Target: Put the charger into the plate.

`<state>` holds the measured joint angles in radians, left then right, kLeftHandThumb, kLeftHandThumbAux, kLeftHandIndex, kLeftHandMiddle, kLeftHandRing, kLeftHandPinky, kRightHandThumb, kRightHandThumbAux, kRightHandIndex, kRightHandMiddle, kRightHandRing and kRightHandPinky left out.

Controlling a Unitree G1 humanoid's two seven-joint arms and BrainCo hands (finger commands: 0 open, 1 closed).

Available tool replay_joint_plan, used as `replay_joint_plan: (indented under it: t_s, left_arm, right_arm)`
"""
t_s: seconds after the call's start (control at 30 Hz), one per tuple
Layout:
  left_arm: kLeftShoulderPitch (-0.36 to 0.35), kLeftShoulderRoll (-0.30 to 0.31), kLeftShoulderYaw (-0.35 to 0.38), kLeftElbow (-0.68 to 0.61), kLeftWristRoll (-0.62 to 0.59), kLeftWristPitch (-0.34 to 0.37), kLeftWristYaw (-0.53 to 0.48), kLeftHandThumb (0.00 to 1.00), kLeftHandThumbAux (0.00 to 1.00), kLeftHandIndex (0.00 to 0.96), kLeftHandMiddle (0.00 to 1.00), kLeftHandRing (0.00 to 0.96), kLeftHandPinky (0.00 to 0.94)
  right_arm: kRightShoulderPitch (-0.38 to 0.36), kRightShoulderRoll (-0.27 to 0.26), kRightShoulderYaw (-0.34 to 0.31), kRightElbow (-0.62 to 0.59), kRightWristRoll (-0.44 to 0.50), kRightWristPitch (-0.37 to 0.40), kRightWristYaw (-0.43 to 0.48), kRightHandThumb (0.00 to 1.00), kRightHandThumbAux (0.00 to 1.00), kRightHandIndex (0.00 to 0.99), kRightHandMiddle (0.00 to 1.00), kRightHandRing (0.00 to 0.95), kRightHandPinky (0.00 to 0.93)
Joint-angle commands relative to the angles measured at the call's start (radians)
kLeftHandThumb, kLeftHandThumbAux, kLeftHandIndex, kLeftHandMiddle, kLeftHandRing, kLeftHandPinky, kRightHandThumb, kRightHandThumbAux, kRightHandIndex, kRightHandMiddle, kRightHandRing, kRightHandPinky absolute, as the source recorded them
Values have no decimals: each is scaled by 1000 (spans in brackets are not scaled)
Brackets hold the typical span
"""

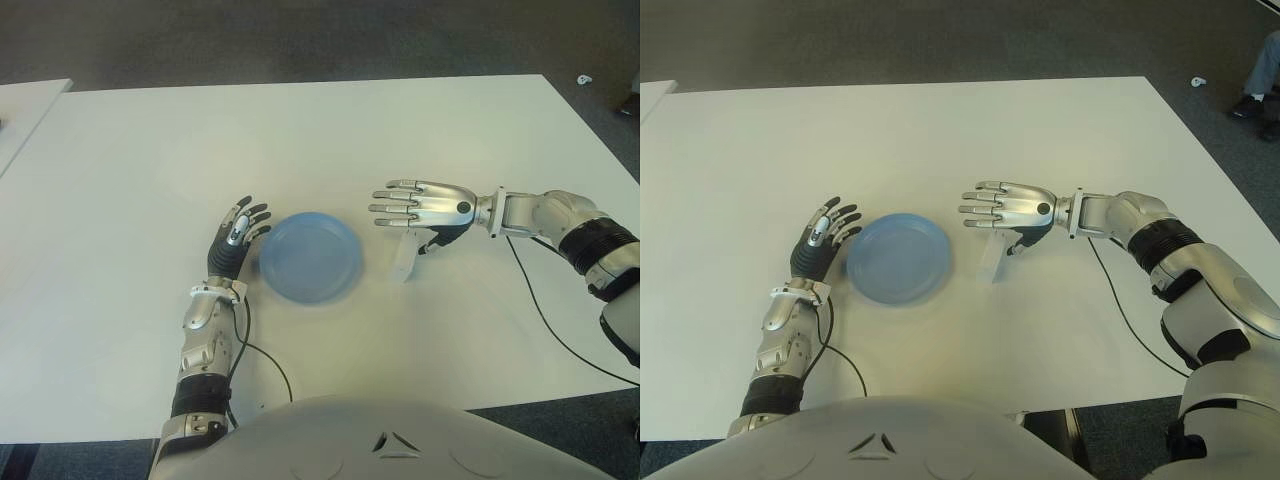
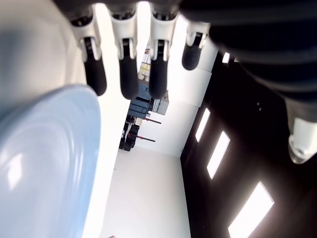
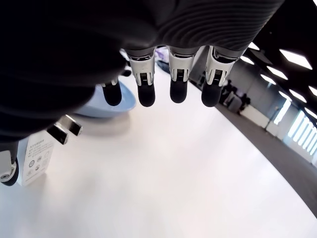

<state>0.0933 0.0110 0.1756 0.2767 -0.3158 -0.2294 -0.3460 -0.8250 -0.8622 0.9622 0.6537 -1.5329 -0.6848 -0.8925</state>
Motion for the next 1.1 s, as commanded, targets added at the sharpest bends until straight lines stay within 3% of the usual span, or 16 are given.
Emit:
replay_joint_plan:
  t_s: [0.03, 0.37, 1.1]
  left_arm:
    - [1, 3, -2, 20, -6, 21, -6, 0, 487, 145, 253, 267, 286]
    - [0, 5, -5, 16, 14, 21, 13, 0, 483, 141, 249, 257, 276]
    - [-10, 5, -6, 14, 12, 31, 15, 0, 485, 154, 257, 261, 281]
  right_arm:
    - [27, -13, 4, -15, 2, 2, -9, 284, 411, 0, 0, 0, 0]
    - [60, -31, -5, -82, 36, -47, 56, 280, 407, 0, 0, 0, 0]
    - [170, -71, -100, -269, 150, -146, 260, 281, 402, 0, 0, 0, 0]
